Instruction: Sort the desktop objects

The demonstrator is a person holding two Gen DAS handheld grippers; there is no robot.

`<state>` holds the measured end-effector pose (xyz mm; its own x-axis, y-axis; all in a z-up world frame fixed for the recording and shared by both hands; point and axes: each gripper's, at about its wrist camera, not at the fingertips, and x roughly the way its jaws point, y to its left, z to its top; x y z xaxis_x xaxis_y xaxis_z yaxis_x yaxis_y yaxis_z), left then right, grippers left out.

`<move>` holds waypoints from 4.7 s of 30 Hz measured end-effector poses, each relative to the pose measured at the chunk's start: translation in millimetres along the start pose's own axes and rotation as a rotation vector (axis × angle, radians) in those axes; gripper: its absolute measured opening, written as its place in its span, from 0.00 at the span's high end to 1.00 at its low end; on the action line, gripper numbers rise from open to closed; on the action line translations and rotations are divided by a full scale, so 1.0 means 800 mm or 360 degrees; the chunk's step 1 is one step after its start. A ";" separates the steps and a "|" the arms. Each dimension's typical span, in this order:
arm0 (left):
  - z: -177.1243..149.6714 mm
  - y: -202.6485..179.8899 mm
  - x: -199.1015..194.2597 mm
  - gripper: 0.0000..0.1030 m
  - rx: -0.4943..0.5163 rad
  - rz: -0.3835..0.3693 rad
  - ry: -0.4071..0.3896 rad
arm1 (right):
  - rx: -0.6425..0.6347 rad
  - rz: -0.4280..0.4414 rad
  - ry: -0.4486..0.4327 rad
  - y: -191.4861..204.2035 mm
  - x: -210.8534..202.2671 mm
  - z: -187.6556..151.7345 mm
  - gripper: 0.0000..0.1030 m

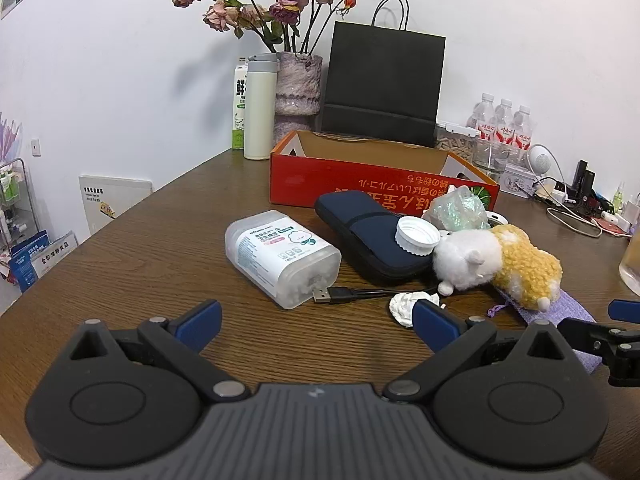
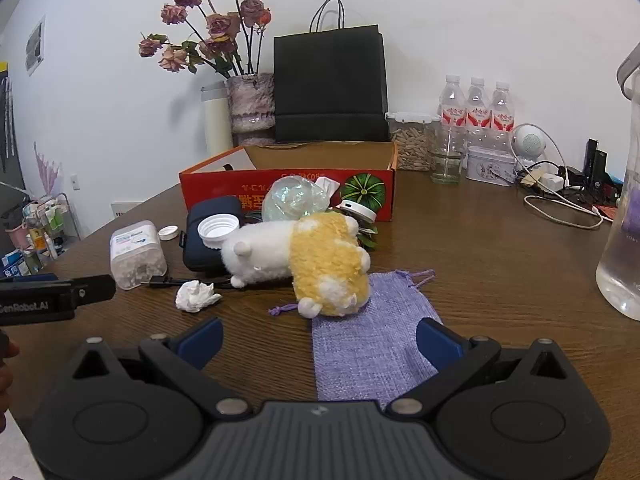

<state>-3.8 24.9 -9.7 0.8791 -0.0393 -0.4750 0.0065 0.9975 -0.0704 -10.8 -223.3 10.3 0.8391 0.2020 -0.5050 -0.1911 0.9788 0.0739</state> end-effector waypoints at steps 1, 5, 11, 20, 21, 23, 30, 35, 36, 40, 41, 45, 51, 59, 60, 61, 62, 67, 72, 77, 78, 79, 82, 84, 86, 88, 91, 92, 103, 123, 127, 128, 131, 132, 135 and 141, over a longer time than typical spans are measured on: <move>0.000 0.001 0.000 0.00 0.0000 -0.0002 0.0001 | 0.0002 -0.0002 0.0001 0.000 0.000 0.000 0.00; 0.000 0.003 -0.001 0.00 -0.0004 0.0000 0.0004 | 0.0005 -0.0004 0.0005 0.000 0.001 -0.001 0.00; -0.001 0.004 -0.002 0.00 -0.0005 -0.0002 0.0004 | 0.0005 -0.0006 0.0004 0.000 0.000 -0.001 0.00; 0.000 0.005 0.002 0.00 -0.0003 -0.0013 0.0013 | 0.0039 -0.0028 0.0001 -0.006 0.001 -0.004 0.00; 0.000 0.004 0.003 0.00 0.0002 -0.0018 0.0019 | 0.0041 -0.0031 0.0005 -0.007 0.003 -0.004 0.00; 0.000 0.001 0.008 0.00 0.0011 -0.0033 0.0036 | 0.0047 -0.0039 0.0017 -0.010 0.006 -0.004 0.00; 0.007 -0.020 0.037 0.00 0.0084 -0.0102 0.0116 | 0.0027 -0.0067 0.0122 -0.028 0.025 -0.005 0.00; 0.012 -0.037 0.060 0.00 0.0121 -0.0170 0.0182 | 0.0004 -0.0078 0.0183 -0.042 0.041 -0.003 0.00; 0.013 -0.041 0.064 0.00 0.0128 -0.0177 0.0192 | -0.0001 -0.0075 0.0194 -0.044 0.045 -0.002 0.00; 0.014 -0.053 0.081 0.00 0.0150 -0.0216 0.0236 | -0.0016 -0.0066 0.0232 -0.052 0.060 -0.001 0.00; 0.013 -0.056 0.084 0.00 0.0158 -0.0224 0.0247 | -0.0015 -0.0060 0.0240 -0.052 0.064 -0.001 0.00; 0.010 -0.062 0.100 0.00 0.0159 -0.0233 0.0308 | -0.0030 -0.0048 0.0247 -0.051 0.072 0.002 0.00; 0.010 -0.067 0.105 0.00 0.0184 -0.0206 0.0307 | -0.0060 -0.0061 0.0262 -0.047 0.077 0.005 0.00; 0.010 -0.077 0.110 0.00 0.0235 -0.0152 0.0322 | -0.0057 -0.0064 0.0263 -0.047 0.079 0.006 0.00; 0.011 -0.077 0.110 0.00 0.0234 -0.0150 0.0322 | -0.0057 -0.0062 0.0262 -0.047 0.079 0.007 0.00; 0.010 -0.076 0.111 0.00 0.0234 -0.0148 0.0321 | -0.0060 -0.0060 0.0262 -0.047 0.080 0.007 0.00; 0.011 -0.077 0.111 0.00 0.0233 -0.0145 0.0321 | -0.0062 -0.0056 0.0262 -0.046 0.080 0.007 0.00; 0.012 -0.078 0.114 0.00 0.0226 -0.0135 0.0322 | -0.0070 -0.0051 0.0261 -0.044 0.082 0.008 0.00; 0.012 -0.078 0.111 0.17 0.0224 -0.0132 0.0295 | -0.0070 -0.0049 0.0261 -0.043 0.082 0.008 0.00; 0.013 -0.081 0.104 0.59 0.0264 -0.0206 0.0245 | -0.0085 -0.0038 0.0235 -0.040 0.080 0.008 0.14; 0.014 -0.080 0.104 0.67 0.0262 -0.0212 0.0245 | -0.0090 -0.0033 0.0227 -0.039 0.079 0.008 0.17; 0.014 -0.079 0.104 0.69 0.0256 -0.0211 0.0242 | -0.0096 -0.0029 0.0223 -0.038 0.077 0.007 0.23; 0.015 -0.073 0.104 0.75 0.0229 -0.0229 0.0242 | -0.0096 -0.0009 0.0212 -0.037 0.072 0.008 0.52; 0.015 -0.071 0.103 0.75 0.0219 -0.0244 0.0244 | -0.0088 -0.0004 0.0209 -0.035 0.069 0.009 0.69; 0.014 -0.068 0.100 0.76 0.0209 -0.0262 0.0245 | -0.0062 -0.0003 0.0211 -0.034 0.065 0.009 0.80; 0.013 -0.064 0.095 0.77 0.0193 -0.0290 0.0246 | -0.0019 0.0011 0.0215 -0.036 0.060 0.008 0.87; 0.011 -0.058 0.089 0.77 0.0169 -0.0319 0.0238 | 0.0016 0.0028 0.0217 -0.034 0.050 0.006 0.89; 0.011 -0.056 0.087 0.78 0.0164 -0.0322 0.0229 | 0.0020 0.0027 0.0212 -0.032 0.046 0.006 0.89; 0.031 -0.028 0.042 0.78 0.0114 -0.0364 0.0019 | 0.0021 0.0016 -0.0014 -0.009 -0.007 0.033 0.90; 0.148 0.004 0.071 0.78 0.0076 -0.0432 -0.0284 | 0.0028 0.0085 -0.0354 0.035 0.026 0.153 0.90; 0.178 0.003 0.108 0.77 0.0061 -0.0445 -0.0282 | 0.0072 0.0100 -0.0348 0.029 0.073 0.181 0.90; 0.186 0.002 0.120 0.77 0.0054 -0.0446 -0.0278 | 0.0086 0.0105 -0.0344 0.028 0.085 0.188 0.90; 0.207 -0.002 0.158 0.77 0.0033 -0.0442 -0.0257 | 0.0136 0.0121 -0.0331 0.019 0.126 0.209 0.90; 0.212 -0.002 0.169 0.77 0.0026 -0.0440 -0.0249 | 0.0156 0.0128 -0.0324 0.016 0.141 0.217 0.90; 0.229 -0.005 0.209 0.77 -0.0002 -0.0413 -0.0221 | 0.0197 0.0168 -0.0284 0.007 0.180 0.239 0.90; 0.244 -0.008 0.272 0.77 -0.0048 -0.0350 -0.0165 | 0.0260 0.0189 -0.0171 -0.006 0.260 0.268 0.90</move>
<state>280.3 21.7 58.6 0.9024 -0.2476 -0.3526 0.1904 0.9633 -0.1891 274.2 -178.2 89.2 0.8667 0.3101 -0.3908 -0.2140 0.9387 0.2702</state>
